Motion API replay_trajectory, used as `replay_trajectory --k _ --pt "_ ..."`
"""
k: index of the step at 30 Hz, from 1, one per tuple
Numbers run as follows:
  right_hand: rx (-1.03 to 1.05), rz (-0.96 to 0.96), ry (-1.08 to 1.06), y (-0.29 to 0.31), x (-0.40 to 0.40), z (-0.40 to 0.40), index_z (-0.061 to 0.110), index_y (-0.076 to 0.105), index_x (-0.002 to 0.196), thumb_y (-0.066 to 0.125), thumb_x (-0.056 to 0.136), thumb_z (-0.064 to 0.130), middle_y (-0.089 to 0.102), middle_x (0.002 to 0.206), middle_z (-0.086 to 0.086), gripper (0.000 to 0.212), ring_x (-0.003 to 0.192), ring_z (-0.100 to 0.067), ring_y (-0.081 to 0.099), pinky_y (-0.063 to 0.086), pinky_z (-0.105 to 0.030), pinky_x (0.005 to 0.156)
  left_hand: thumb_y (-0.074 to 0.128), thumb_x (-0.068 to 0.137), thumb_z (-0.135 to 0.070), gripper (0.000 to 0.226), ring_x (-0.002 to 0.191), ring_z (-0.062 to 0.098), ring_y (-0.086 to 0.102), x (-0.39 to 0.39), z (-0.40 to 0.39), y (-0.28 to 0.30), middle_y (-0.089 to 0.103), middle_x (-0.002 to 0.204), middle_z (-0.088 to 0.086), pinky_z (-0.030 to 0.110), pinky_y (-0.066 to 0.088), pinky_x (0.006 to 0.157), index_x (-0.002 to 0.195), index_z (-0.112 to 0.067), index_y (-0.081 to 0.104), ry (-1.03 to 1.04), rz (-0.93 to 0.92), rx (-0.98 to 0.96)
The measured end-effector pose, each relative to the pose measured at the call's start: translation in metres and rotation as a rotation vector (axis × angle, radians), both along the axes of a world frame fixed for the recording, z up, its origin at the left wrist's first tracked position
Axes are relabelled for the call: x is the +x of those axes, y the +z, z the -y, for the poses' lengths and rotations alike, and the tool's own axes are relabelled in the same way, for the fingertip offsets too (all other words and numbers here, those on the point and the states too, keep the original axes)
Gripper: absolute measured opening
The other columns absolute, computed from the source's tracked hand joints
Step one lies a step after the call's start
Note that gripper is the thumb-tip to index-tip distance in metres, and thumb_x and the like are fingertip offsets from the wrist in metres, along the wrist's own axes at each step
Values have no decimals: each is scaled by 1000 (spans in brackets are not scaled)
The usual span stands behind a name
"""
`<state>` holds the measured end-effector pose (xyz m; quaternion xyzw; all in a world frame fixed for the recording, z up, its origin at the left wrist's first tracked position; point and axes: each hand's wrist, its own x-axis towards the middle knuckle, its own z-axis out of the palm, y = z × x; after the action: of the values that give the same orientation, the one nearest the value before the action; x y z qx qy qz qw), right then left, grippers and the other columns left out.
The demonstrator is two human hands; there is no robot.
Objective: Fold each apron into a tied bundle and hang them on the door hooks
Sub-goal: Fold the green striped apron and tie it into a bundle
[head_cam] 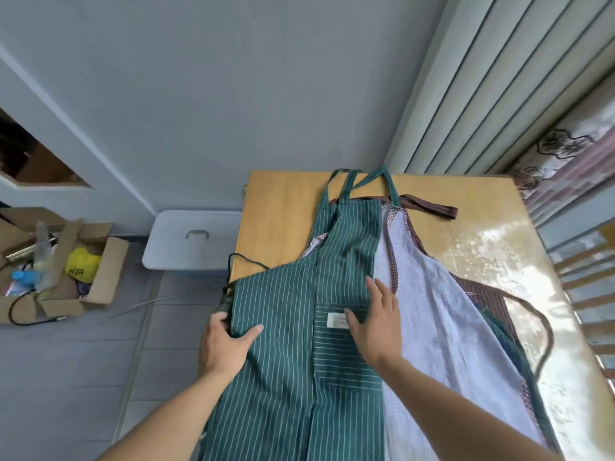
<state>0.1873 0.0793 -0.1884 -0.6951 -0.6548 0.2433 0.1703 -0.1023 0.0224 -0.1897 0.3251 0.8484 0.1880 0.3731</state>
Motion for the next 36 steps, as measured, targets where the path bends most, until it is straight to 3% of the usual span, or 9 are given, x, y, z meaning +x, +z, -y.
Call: replay_trajectory --k 3,8,11,14,20,24,28,31,36 --pt "-129 -93 -139 -4 4 90 25 26 156 64 95 47 43 145 2 76 133 -19 45 45 -36 108 63 62 -85 86 83 19 65 -2 18 14 66 99 -2 37 55 75 114 -18 48 -128 112 -65" --pt "-328 -83 -250 -6 4 184 32 19 157 63 92 56 45 151 7 82 128 -15 55 55 -38 94 72 84 -58 108 150 33 27 -12 58 15 21 166 11 50 28 119 160 -9 12 -357 169 -210" --pt "-398 -33 -377 -2 4 217 23 29 152 66 90 57 50 147 -1 80 118 -19 60 56 -39 88 73 87 -50 72 108 23 61 -19 88 20 60 123 14 37 45 94 139 -8 47 -423 239 -272" --pt "-462 18 -403 1 3 243 16 43 140 70 88 54 51 139 -3 70 110 -18 61 55 -39 89 72 92 -38 60 61 11 44 -30 122 18 53 83 3 26 40 58 138 -10 46 -481 270 -364" --pt "-674 -58 -463 -3 14 269 2 54 140 68 93 49 71 112 -12 68 99 -28 68 54 -34 81 67 96 -25 80 107 25 64 -35 153 29 49 143 21 32 61 74 155 0 19 -512 383 -425" --pt "-621 -144 -535 3 20 280 2 65 117 71 93 41 66 87 -9 46 82 -28 66 62 -45 74 68 96 -21 72 102 32 71 -43 171 34 59 129 20 48 63 80 150 -3 25 -480 450 -490" --pt "-677 -257 -570 1 22 292 4 52 142 79 87 37 65 114 -12 69 89 -26 65 62 -33 58 67 97 -22 78 106 27 64 -39 187 29 53 132 18 38 64 75 156 -3 19 -529 284 -507" --pt "-730 -252 -545 1 26 299 4 60 124 81 86 34 72 107 -14 53 90 -30 73 64 -37 66 66 98 -20 75 91 23 66 -36 194 23 59 115 15 39 64 76 155 -1 22 -565 235 -543" --pt "-617 -156 -582 17 51 305 5 61 116 75 92 27 74 84 -10 35 70 -25 75 59 -37 55 63 99 -38 43 84 22 77 -28 195 30 78 96 10 25 60 59 115 1 62 -766 263 -753"
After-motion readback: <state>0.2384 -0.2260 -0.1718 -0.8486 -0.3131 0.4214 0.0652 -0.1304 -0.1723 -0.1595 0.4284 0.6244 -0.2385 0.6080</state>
